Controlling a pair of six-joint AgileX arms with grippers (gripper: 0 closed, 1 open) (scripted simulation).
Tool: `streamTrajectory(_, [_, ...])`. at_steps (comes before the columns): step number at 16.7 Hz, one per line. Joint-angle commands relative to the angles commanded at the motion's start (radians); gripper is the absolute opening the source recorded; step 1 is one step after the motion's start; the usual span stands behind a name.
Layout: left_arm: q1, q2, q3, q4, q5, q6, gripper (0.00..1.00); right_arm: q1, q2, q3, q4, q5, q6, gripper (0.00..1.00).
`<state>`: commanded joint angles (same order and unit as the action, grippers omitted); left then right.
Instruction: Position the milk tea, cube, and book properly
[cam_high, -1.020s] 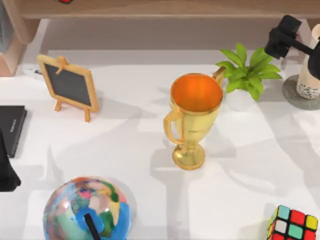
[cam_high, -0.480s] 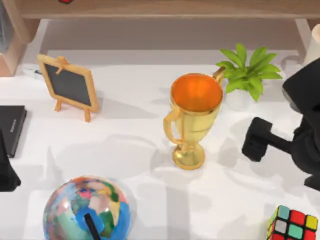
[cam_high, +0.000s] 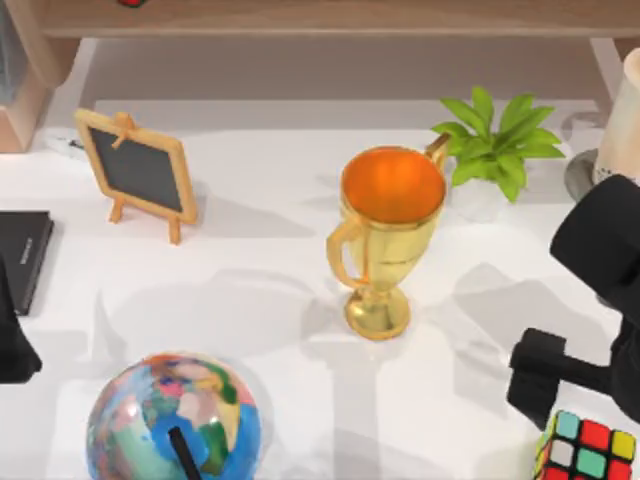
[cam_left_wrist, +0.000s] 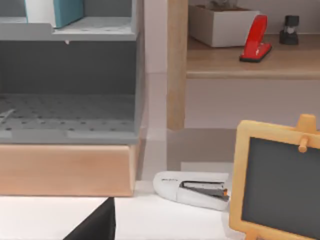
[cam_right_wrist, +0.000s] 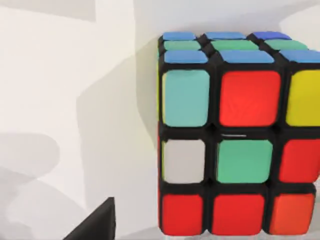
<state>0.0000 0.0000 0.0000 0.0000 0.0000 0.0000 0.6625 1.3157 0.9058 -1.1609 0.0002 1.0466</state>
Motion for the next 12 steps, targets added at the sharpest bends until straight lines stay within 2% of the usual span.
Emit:
streamTrajectory(6, [0.000, 0.000, 0.000, 0.000, 0.000, 0.000, 1.00, -0.003, 0.008, -0.012, 0.018, 0.001, -0.001, 1.00])
streamTrajectory(12, [0.000, 0.000, 0.000, 0.000, 0.000, 0.000, 1.00, 0.006, 0.065, -0.136, 0.203, -0.002, 0.006, 1.00])
